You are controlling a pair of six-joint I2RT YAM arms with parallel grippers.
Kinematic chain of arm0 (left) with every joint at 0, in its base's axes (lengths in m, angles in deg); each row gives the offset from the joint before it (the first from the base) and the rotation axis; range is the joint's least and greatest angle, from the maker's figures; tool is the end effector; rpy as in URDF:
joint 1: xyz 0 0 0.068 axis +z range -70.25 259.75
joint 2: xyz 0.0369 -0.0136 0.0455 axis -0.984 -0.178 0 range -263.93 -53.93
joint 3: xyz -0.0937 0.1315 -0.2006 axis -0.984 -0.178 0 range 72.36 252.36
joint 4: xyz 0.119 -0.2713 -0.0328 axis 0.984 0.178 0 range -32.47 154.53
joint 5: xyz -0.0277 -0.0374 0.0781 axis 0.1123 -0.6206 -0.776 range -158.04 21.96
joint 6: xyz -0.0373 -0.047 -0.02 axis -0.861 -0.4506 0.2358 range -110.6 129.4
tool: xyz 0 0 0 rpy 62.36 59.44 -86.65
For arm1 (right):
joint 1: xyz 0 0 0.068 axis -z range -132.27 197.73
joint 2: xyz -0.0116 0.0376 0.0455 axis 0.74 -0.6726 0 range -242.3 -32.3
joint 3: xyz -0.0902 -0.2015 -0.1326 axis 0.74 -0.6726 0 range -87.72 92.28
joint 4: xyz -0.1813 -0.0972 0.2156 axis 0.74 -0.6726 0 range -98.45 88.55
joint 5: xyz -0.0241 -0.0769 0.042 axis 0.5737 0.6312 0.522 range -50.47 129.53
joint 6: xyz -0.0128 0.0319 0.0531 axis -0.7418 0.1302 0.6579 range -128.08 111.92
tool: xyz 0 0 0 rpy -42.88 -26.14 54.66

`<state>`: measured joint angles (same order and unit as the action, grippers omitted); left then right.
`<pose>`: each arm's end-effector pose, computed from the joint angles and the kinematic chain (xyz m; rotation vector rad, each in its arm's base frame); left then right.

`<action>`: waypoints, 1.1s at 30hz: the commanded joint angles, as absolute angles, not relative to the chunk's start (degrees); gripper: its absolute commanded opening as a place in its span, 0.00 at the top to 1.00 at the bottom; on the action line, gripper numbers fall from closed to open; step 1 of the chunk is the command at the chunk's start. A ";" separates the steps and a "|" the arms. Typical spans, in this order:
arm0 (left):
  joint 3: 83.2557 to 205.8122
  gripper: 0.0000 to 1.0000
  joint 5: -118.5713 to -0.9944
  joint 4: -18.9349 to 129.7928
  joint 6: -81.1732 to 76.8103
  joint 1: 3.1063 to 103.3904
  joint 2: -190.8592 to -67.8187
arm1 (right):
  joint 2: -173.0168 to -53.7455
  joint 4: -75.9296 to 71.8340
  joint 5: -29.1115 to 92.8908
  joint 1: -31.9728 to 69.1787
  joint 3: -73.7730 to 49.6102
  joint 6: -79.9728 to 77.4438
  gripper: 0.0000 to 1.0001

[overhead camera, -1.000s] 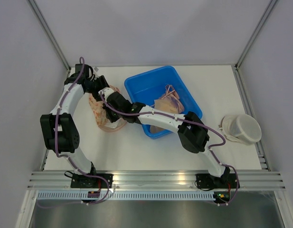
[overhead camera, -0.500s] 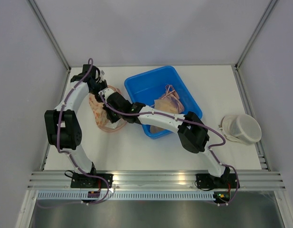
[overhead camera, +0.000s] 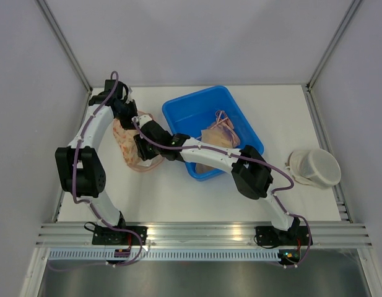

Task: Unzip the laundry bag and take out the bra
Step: Open the laundry bag at the center of the board.

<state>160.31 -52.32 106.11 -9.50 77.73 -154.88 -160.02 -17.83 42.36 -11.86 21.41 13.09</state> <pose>0.4138 -0.0278 0.2456 -0.2987 2.6475 -0.4840 0.2856 0.4819 0.2060 -0.7224 2.1618 0.7262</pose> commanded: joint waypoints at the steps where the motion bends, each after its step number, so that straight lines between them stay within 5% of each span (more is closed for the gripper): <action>1: 162.98 0.98 -54.60 107.54 -7.30 77.46 -151.93 | -156.23 -16.66 42.52 -10.89 20.92 16.09 0.60; 13: 161.66 0.98 -55.91 107.72 -7.04 77.55 -150.61 | -148.76 -13.49 40.14 -7.47 12.13 24.00 0.54; 33: 163.51 0.98 -59.96 108.60 -8.71 77.55 -146.48 | -162.90 -19.12 50.17 -6.85 21.61 29.36 0.73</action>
